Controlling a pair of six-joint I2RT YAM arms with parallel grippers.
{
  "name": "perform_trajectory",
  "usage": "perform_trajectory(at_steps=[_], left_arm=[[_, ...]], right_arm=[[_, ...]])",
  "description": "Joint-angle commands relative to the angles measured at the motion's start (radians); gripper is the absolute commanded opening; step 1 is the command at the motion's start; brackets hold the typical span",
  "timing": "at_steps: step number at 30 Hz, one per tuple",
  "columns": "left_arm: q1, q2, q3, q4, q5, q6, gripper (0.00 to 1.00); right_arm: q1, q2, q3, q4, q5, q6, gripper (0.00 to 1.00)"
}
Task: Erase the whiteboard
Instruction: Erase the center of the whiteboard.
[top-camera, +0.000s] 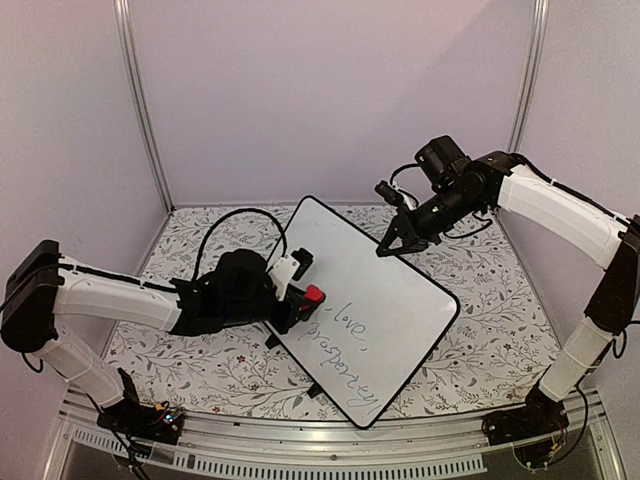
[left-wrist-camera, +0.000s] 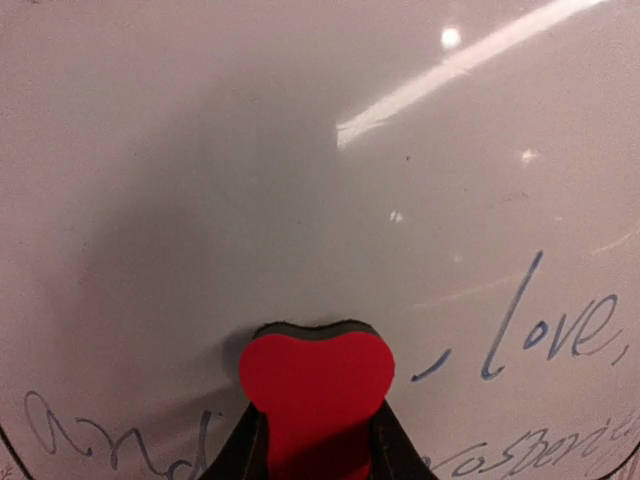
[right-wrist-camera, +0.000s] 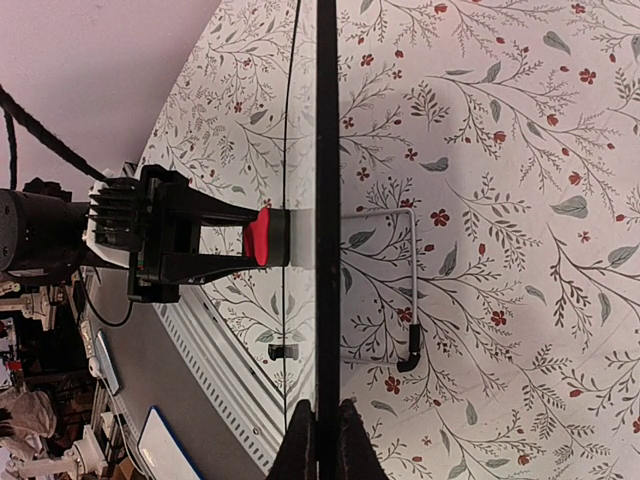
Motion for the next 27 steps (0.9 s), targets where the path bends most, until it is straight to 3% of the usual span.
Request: perform_trajectory(at_steps=[1, 27], left_arm=[[-0.016, 0.012, -0.035, -0.082, -0.003, -0.010, 0.00], [-0.064, -0.014, -0.030, -0.078, 0.003, 0.003, 0.00]], right_arm=[[0.024, 0.017, 0.021, 0.020, -0.033, -0.039, 0.00], [0.024, 0.022, 0.019, 0.020, -0.033, -0.041, 0.00]])
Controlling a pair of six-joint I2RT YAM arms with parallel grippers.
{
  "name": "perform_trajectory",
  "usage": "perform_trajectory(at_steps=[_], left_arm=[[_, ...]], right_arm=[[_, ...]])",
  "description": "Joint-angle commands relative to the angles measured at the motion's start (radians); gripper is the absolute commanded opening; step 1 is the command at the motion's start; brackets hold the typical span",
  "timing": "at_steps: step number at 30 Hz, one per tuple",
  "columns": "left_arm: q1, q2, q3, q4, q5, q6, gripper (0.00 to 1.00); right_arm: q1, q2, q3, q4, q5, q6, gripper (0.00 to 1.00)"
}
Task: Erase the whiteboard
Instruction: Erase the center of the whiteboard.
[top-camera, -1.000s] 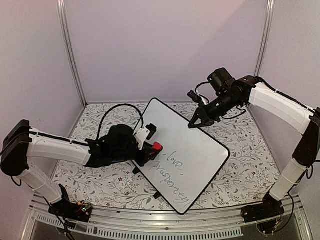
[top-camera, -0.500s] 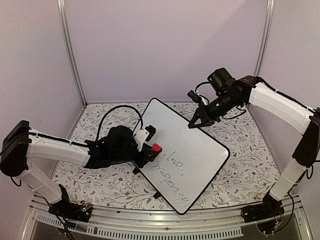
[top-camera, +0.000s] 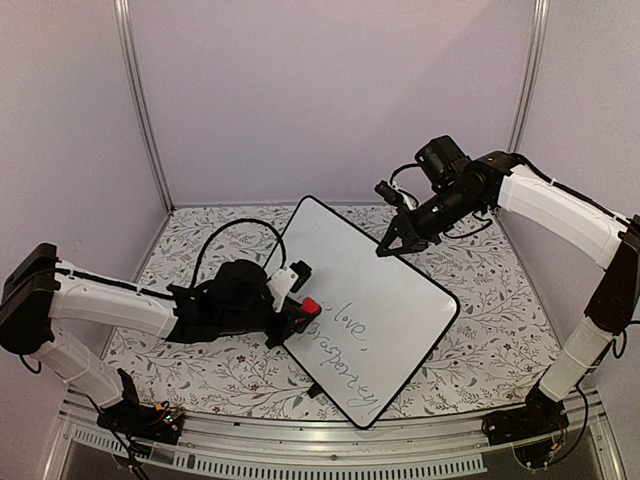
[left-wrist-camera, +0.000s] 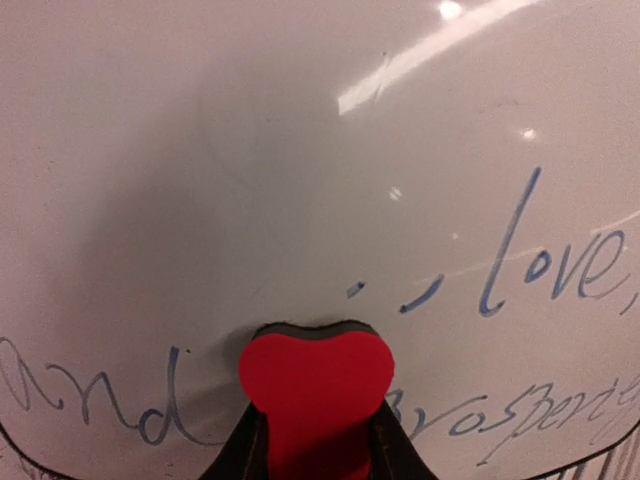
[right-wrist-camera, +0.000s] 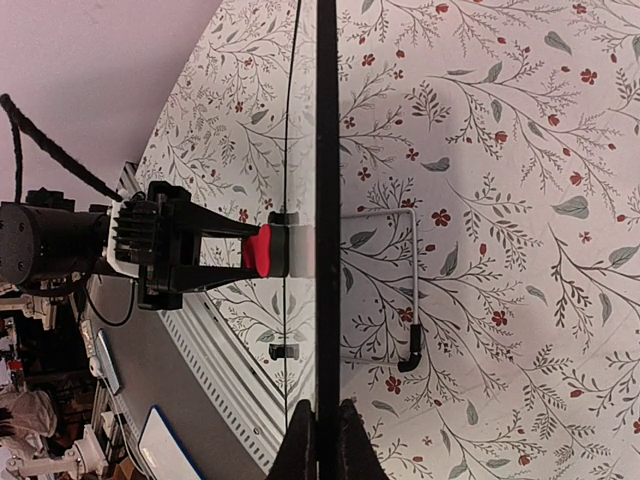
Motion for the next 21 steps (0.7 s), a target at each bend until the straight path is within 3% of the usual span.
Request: perform_trajectory(at_steps=[1, 10, 21], left_arm=[[-0.040, 0.018, 0.025, -0.040, 0.016, 0.019, 0.00], [-0.031, 0.045, 0.097, -0.055, -0.061, 0.077, 0.00], [-0.010, 0.051, 0.160, -0.068, -0.026, 0.102, 0.00]], right_arm=[[0.024, 0.022, 0.019, 0.020, -0.032, -0.040, 0.00], [0.025, 0.016, 0.016, 0.020, -0.032, -0.040, 0.00], [0.024, 0.012, 0.014, 0.021, -0.031, -0.039, 0.00]])
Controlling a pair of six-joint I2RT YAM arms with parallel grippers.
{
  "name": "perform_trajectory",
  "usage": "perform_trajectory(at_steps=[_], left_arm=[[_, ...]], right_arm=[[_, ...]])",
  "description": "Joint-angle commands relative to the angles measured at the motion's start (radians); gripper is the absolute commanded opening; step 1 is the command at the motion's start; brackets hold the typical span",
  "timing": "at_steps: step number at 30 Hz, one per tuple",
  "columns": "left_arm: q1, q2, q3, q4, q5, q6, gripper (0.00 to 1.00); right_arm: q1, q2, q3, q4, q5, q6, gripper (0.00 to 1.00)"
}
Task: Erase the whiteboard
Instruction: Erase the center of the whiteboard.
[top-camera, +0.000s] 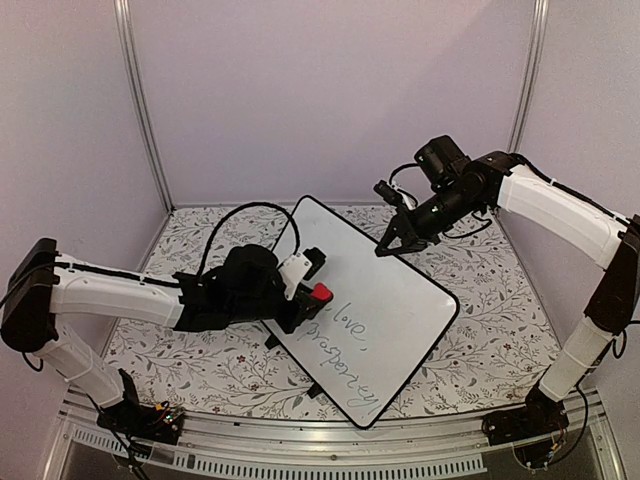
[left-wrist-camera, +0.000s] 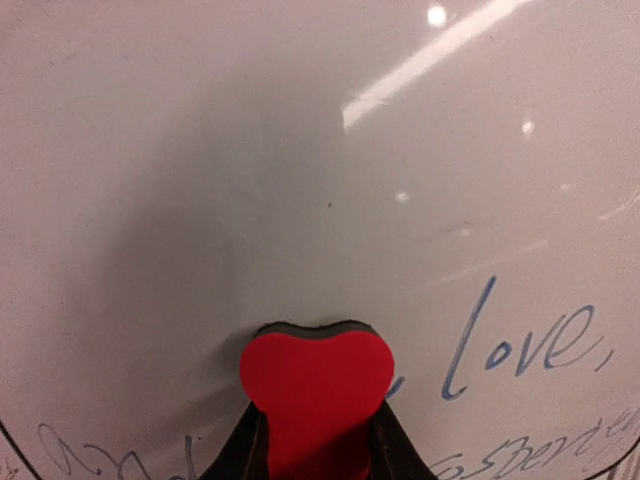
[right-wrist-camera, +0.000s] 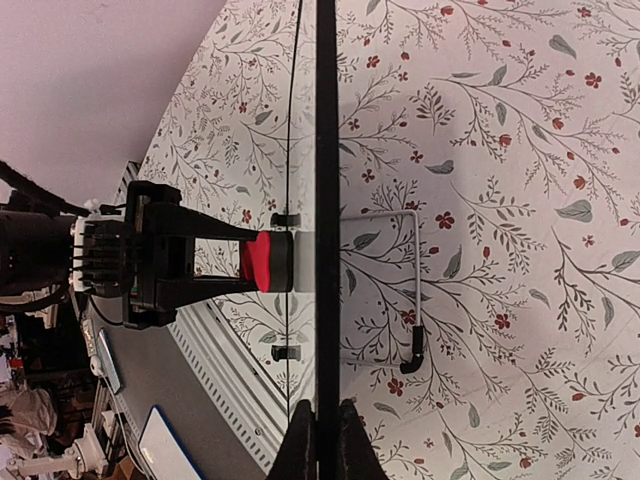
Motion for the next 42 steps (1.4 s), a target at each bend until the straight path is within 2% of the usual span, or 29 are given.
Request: perform_trajectory(at_steps=[1, 13, 31, 42], left_arm=[[0.004, 0.023, 0.032, 0.000, 0.031, 0.011, 0.00], [-0.022, 0.041, -0.051, 0.022, 0.056, -0.046, 0.00], [-0.033, -0.010, -0.140, 0.013, 0.061, -0.073, 0.00], [-0.039, -0.018, -0.123, 0.014, 0.058, -0.061, 0.00]], right_arm=[[0.024, 0.011, 0.014, 0.015, -0.026, -0.037, 0.00], [0.024, 0.016, 0.014, 0.017, -0.026, -0.038, 0.00], [0.024, 0.010, 0.012, 0.017, -0.023, -0.038, 0.00], [0.024, 0.011, 0.015, 0.016, -0.022, -0.039, 0.00]])
